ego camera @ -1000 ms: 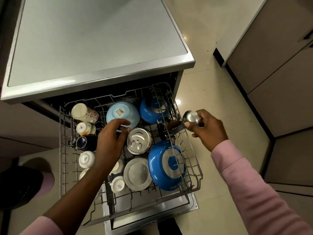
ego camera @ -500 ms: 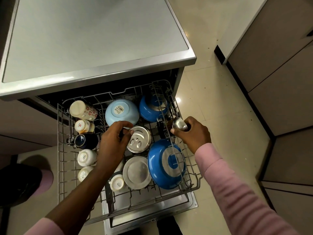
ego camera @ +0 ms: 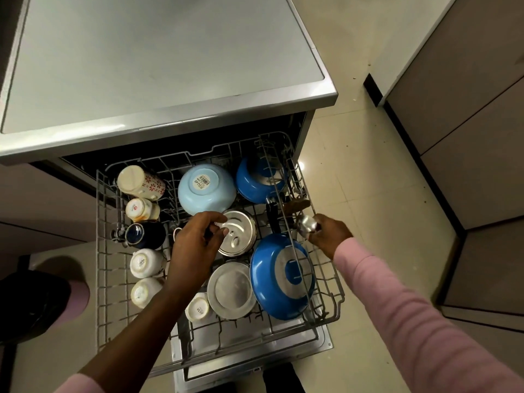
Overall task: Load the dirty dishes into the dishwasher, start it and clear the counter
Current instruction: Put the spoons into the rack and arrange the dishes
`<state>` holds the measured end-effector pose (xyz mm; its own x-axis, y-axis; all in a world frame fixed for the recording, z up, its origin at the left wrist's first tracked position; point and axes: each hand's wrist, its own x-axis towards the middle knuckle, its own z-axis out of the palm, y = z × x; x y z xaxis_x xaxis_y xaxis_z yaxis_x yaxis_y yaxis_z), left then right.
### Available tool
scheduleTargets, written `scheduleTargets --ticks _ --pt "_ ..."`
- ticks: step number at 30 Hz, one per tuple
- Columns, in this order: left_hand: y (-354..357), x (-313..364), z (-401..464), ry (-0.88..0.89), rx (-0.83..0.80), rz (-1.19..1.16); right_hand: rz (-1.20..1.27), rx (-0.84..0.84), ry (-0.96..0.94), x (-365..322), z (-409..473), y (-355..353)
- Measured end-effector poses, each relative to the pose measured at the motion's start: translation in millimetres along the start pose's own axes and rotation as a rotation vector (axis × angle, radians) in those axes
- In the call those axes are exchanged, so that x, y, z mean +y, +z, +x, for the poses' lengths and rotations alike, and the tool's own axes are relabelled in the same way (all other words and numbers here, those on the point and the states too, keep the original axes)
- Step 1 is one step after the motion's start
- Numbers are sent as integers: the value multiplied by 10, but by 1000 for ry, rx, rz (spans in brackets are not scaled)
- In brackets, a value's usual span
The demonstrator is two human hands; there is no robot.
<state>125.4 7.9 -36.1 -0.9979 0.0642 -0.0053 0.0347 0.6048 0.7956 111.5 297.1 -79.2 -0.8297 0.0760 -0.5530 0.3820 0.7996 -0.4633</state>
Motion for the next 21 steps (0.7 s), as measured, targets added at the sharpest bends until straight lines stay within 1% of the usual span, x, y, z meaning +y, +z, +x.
scheduleTargets --ticks 2,5,8,12,14,15,18,21 --pt "20 -8 6 22 -13 24 -21 23 -12 -17 53 134" --pt "28 -73 40 40 -32 67 -70 112 -46 -97 166 202" --pt "33 -177 53 52 -40 99 -150 159 -35 -163 202 233" --pt "24 -299 -23 78 -89 167 -187 321 -76 -238 8 193" --pt "-8 -405 -128 80 -121 211 -154 369 -147 -279 -226 220" --pt "-26 -464 -202 77 -133 227 -132 365 -199 -298 -376 254" --pt "-109 -568 -483 52 -156 270 -99 304 -390 -298 -825 452" --pt "-166 -701 -821 56 -196 324 -182 270 -588 -227 -1174 777"
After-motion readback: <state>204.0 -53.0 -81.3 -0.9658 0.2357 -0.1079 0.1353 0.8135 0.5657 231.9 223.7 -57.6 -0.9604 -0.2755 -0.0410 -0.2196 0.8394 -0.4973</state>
